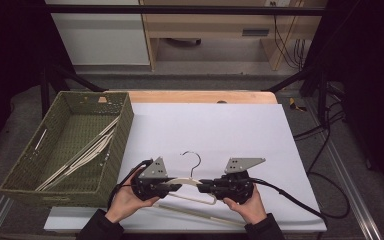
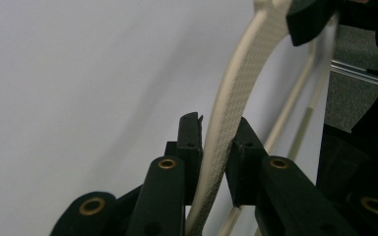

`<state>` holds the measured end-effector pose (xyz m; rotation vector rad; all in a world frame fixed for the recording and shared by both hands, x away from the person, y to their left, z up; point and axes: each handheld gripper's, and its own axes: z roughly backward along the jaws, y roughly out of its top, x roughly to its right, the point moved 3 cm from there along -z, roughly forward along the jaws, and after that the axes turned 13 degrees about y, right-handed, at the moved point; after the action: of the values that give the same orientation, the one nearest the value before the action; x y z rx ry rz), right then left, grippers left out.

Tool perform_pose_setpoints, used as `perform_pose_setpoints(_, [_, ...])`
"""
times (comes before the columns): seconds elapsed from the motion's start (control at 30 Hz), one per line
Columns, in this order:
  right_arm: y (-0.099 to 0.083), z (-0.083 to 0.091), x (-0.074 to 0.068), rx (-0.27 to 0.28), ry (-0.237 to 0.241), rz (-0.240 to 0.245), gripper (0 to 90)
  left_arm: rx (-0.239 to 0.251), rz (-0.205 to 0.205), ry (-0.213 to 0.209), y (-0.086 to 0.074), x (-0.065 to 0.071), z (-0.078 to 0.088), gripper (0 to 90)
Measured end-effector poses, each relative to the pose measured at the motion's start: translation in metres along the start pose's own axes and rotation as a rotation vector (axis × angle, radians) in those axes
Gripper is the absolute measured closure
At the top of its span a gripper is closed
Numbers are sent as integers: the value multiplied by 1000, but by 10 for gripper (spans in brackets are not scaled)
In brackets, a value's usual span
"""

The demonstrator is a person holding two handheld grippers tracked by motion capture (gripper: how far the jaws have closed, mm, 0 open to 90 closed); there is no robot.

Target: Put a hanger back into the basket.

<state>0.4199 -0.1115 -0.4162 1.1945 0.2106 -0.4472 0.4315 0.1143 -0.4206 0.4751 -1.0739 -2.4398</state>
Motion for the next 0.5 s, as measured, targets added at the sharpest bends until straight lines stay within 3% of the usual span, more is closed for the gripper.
perform_pose_setpoints(0.03, [0,0,0,0,-14,7,757,-7,-2,-16,0,2,-1,797])
perform_pose_setpoints(0.23, [1,1,2,23,-58,29,671,-4,7,4,0,1,0,808])
perform_pose_setpoints(0.27, [1,1,2,29,-66,32,649,-6,31,19,0,-1,0,809])
perform_pose_setpoints(0.5, [3,5,1,68,-88,53,521,8,82,57,-1,-6,2,808])
